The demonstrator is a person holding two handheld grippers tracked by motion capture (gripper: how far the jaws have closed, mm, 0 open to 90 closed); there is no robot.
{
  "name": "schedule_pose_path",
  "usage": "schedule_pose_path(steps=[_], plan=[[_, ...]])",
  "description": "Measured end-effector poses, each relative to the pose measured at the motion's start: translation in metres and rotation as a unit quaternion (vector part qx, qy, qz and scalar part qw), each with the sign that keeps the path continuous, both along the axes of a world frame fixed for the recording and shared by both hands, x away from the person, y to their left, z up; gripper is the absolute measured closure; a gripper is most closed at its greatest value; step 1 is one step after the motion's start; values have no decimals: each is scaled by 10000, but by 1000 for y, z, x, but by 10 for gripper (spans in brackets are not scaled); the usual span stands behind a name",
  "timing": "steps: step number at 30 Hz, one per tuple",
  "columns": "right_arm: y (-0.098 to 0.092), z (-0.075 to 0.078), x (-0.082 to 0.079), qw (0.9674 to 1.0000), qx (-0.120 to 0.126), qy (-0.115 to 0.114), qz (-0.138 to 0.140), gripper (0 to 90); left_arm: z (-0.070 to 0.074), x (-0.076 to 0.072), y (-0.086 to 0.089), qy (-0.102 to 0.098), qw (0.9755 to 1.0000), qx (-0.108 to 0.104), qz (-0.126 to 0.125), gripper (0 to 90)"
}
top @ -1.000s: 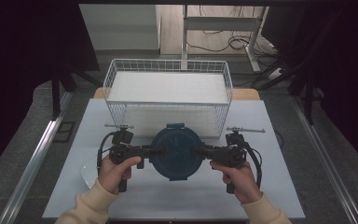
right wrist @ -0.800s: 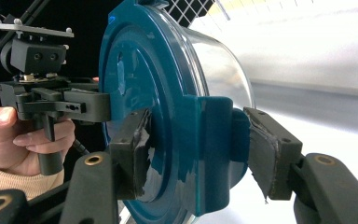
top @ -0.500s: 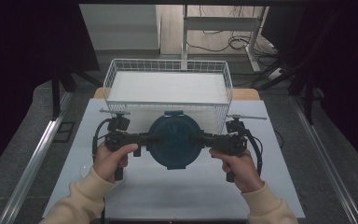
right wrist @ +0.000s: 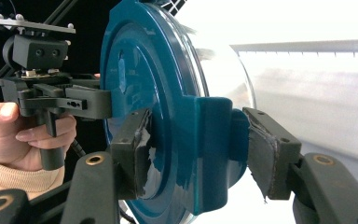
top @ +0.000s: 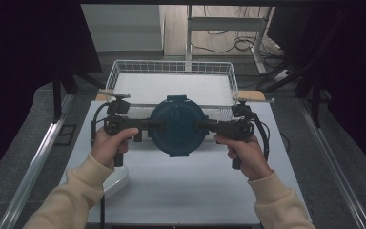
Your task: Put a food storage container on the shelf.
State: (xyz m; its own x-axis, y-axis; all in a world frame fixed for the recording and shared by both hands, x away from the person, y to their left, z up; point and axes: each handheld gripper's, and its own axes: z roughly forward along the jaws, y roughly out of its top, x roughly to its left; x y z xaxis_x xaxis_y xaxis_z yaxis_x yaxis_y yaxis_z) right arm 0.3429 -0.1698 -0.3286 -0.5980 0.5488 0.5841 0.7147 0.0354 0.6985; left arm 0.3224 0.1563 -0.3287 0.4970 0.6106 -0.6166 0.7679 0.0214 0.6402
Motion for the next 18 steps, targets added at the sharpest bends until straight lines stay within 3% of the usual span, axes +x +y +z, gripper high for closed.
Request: schedule_pose_path(steps=[7, 18], plan=[[7, 17, 17, 10000, 20, -40, 10, 448, 17, 18, 7, -31, 10000, 20, 1, 387], [15, 33, 44, 10000, -54, -50, -10, 449, 27, 46, 15, 17, 10000, -66, -23, 386]])
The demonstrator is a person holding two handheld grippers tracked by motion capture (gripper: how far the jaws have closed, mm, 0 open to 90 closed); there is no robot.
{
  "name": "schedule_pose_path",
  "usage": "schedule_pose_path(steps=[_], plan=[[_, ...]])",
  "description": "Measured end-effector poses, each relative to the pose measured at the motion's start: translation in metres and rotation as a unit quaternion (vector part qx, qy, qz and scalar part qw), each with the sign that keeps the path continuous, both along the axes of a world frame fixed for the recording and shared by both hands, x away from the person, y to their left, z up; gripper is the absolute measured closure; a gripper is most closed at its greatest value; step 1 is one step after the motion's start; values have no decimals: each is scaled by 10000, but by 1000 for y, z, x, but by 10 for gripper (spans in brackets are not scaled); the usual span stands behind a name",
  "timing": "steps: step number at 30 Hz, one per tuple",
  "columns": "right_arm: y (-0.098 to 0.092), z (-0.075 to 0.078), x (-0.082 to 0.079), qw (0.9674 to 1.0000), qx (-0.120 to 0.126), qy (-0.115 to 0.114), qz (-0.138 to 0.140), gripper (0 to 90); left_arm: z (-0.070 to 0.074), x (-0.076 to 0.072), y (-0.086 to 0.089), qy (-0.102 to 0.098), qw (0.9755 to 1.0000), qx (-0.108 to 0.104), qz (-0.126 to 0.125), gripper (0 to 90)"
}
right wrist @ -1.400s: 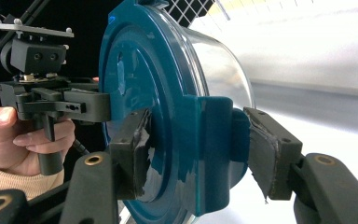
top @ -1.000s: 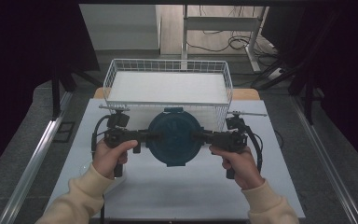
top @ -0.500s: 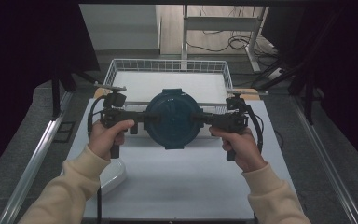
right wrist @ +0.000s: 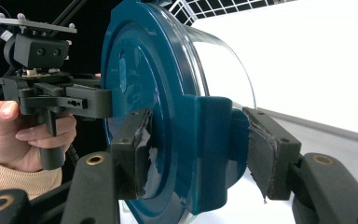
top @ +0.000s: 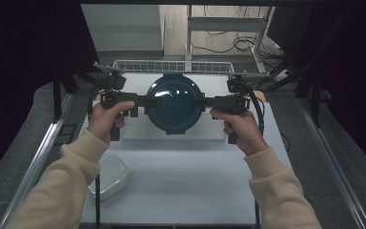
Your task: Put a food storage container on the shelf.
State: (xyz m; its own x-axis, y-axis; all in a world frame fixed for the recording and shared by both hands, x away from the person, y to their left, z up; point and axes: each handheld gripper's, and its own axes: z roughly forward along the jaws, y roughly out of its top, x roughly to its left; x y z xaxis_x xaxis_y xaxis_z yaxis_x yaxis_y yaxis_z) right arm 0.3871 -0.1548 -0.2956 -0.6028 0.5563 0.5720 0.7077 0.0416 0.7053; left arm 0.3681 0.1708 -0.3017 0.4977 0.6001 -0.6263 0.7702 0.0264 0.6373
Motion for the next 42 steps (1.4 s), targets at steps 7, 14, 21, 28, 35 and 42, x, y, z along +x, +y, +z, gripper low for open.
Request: schedule_pose_path(steps=[7, 14, 21, 28, 35, 42], plan=[[3, 8, 9, 10000, 3, -51, -3, 449, 8, 9, 3, -50, 10000, -28, 4, 387], [4, 17, 19, 10000, 13, -84, -4, 449, 16, 21, 5, -47, 10000, -18, -12, 387], [4, 21, 35, 10000, 5, -79, 1, 449, 20, 36, 5, -26, 10000, -61, 23, 387], [7, 25, 51, 10000, -12, -79, -10, 449, 22, 52, 7, -21, 10000, -59, 23, 387], [9, 23, 66, 10000, -61, 37, -14, 450, 15, 69, 11, 81, 9998, -158, 35, 388], [11, 13, 78, 9997, -45, 238, -48, 449, 7, 81, 14, 226, 9996, -169, 53, 390]])
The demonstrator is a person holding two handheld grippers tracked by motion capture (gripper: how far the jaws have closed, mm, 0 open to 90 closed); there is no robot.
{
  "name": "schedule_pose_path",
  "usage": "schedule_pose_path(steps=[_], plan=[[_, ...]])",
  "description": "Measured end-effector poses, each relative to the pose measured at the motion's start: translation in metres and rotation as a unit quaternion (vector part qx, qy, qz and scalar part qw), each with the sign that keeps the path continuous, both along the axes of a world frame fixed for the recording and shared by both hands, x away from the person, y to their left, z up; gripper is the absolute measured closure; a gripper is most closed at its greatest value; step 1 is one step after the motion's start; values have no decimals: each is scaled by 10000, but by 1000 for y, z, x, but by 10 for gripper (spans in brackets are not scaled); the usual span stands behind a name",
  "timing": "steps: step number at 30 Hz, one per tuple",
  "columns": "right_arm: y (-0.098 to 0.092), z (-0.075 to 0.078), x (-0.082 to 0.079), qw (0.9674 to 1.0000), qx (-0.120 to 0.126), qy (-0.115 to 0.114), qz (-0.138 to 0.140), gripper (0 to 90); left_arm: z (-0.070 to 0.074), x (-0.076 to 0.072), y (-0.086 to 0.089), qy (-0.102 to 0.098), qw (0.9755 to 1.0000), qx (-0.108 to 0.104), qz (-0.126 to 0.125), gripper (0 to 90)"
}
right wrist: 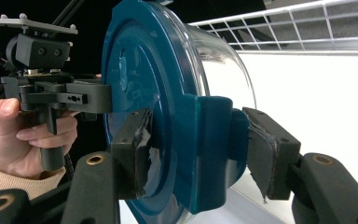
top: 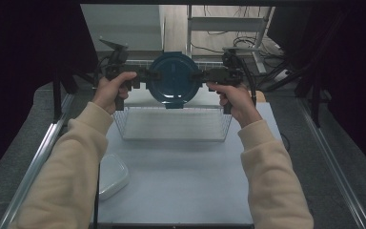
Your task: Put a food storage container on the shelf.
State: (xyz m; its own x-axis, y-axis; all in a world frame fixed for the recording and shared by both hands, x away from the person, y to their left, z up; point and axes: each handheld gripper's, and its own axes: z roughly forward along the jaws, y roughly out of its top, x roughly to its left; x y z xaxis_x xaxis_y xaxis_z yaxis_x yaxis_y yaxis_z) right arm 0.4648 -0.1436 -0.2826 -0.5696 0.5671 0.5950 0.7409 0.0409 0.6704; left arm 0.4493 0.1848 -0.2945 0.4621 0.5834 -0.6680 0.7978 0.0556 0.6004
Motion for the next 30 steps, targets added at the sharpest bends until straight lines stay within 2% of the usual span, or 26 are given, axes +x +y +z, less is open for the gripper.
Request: schedule_pose_path(steps=[3, 7, 9, 15, 17, 19, 21, 25, 30], plan=[[2, -3, 3, 10000, -9, 73, -37, 446, -3, 4, 1, 72, 10000, -30, 35, 388], [6, -7, 7, 9997, -147, 171, -122, 424, -7, 8, -2, 99, 9999, 62, 93, 387], [6, -11, 10, 9994, -161, 272, -160, 420, -10, 10, -2, 132, 9998, 11, 125, 387], [4, -15, 18, 9985, 24, 426, -338, 420, -16, 19, -1, 257, 9991, -186, 279, 390], [5, -18, 20, 9979, 96, 487, -417, 418, -18, 20, -2, 245, 9990, -173, 344, 382], [4, -21, 24, 9964, 221, 632, -515, 415, -20, 23, -3, 285, 9986, -183, 401, 374], [3, -24, 27, 9952, 295, 750, -564, 412, -23, 28, -3, 428, 9975, -297, 472, 371], [3, -30, 32, 9935, 397, 857, -640, 402, -30, 35, -1, 601, 9959, -431, 527, 365], [2, -37, 37, 9906, 546, 1031, -708, 392, -36, 39, -3, 646, 9946, -493, 650, 354]])
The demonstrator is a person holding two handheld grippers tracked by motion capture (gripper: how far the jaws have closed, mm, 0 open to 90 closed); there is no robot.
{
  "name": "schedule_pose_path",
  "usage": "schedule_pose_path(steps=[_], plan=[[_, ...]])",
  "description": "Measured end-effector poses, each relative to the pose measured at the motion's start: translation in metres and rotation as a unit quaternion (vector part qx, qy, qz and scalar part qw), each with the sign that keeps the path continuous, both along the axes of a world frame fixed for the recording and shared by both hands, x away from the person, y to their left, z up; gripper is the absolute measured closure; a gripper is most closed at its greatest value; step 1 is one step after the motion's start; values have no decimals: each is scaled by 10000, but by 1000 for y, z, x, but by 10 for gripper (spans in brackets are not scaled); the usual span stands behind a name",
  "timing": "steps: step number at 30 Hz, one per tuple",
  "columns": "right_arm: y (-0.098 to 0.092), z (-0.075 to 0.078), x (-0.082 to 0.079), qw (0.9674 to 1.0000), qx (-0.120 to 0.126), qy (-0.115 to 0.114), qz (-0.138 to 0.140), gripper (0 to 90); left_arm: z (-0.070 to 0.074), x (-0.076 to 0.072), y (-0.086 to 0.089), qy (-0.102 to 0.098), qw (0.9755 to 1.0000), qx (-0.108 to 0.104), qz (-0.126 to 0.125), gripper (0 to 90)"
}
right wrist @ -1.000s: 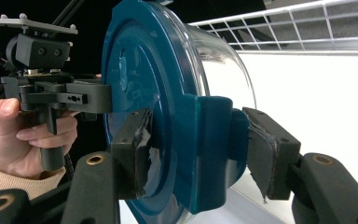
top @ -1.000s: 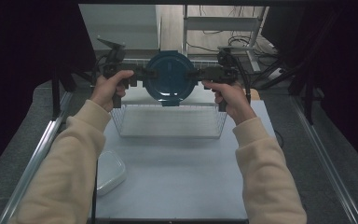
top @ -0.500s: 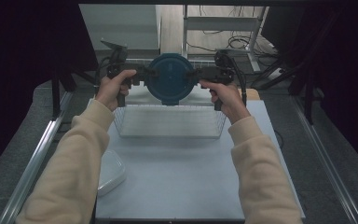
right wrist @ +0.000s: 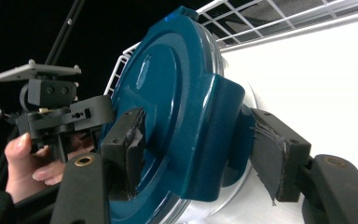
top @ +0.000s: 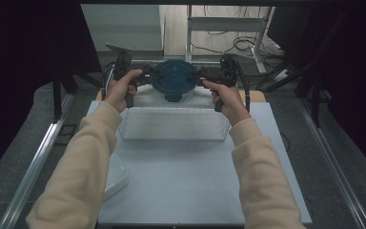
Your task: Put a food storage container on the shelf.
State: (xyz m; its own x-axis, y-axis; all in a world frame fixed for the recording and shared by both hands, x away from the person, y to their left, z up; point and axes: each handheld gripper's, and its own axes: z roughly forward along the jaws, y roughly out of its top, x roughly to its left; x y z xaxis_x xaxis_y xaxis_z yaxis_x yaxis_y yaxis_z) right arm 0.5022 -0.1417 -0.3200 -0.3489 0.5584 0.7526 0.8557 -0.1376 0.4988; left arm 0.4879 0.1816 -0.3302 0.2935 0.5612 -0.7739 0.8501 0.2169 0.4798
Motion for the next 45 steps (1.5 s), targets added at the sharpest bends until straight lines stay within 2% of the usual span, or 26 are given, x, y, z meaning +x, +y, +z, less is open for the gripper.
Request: schedule_pose_path(steps=[3, 8, 10, 11, 12, 14, 17, 19, 20, 22, 24, 27, 32, 34, 35, 37, 40, 41, 43, 45], plan=[[-2, -7, 4, 9998, 177, 73, -48, 390, -1, 1, -1, -37, 10000, 22, 40, 349], [-3, -8, 4, 9998, 205, -20, -75, 388, -2, -1, -2, -91, 9999, -4, 70, 348], [-2, -9, 2, 9997, 181, -76, -119, 370, -2, -2, -3, -223, 9997, 59, 54, 338], [-1, -8, 1, 9998, 134, -111, -114, 341, -1, -4, -5, -375, 9991, 162, 114, 324], [2, -7, -2, 9998, -2, -177, -132, 261, 0, -6, -6, -483, 9984, 229, 187, 298], [6, -5, -6, 9993, -175, -286, -185, 167, 4, -11, -7, -710, 9961, 404, 325, 235], [7, 1, -13, 9982, -317, -442, -264, 98, 10, -19, -8, -928, 9925, 681, 414, 172], [8, 4, -18, 9971, -461, -562, -227, 57, 13, -27, -10, -1104, 9895, 858, 374, 168], [8, 5, -22, 9958, -583, -675, -229, 55, 14, -32, -10, -1205, 9883, 871, 338, 167], [6, 7, -30, 9942, -650, -815, -281, 42, 16, -41, -11, -1374, 9860, 908, 272, 160], [3, 7, -38, 9933, -664, -894, -297, 42, 17, -53, -11, -1567, 9808, 1121, 293, 157], [1, 8, -51, 9899, -836, -1117, -262, 42, 18, -69, -9, -1737, 9774, 1180, 234, 157], [-8, 5, -81, 9815, -991, -1635, 38, 62, 16, -103, -7, -2010, 9723, 1186, 67, 163], [-12, 3, -90, 9778, -1038, -1812, 154, 79, 13, -115, -7, -1997, 9754, 921, -178, 163], [-14, 2, -96, 9756, -1090, -1893, 208, 87, 11, -124, -7, -2032, 9751, 846, -258, 161], [-17, -2, -110, 9712, -1207, -2018, 395, 98, 6, -139, -7, -2103, 9728, 914, -329, 167], [-22, -8, -126, 9652, -1370, -2167, 514, 116, -5, -160, -9, -2148, 9703, 984, -524, 173], [-24, -11, -134, 9622, -1441, -2241, 562, 123, -8, -165, -10, -2170, 9692, 1025, -555, 177], [-28, -15, -145, 9587, -1493, -2349, 580, 144, -17, -180, -12, -2222, 9657, 1164, -665, 184], [-32, -22, -157, 9575, -1480, -2387, 658, 157, -26, -192, -14, -2268, 9629, 1248, -761, 193]])
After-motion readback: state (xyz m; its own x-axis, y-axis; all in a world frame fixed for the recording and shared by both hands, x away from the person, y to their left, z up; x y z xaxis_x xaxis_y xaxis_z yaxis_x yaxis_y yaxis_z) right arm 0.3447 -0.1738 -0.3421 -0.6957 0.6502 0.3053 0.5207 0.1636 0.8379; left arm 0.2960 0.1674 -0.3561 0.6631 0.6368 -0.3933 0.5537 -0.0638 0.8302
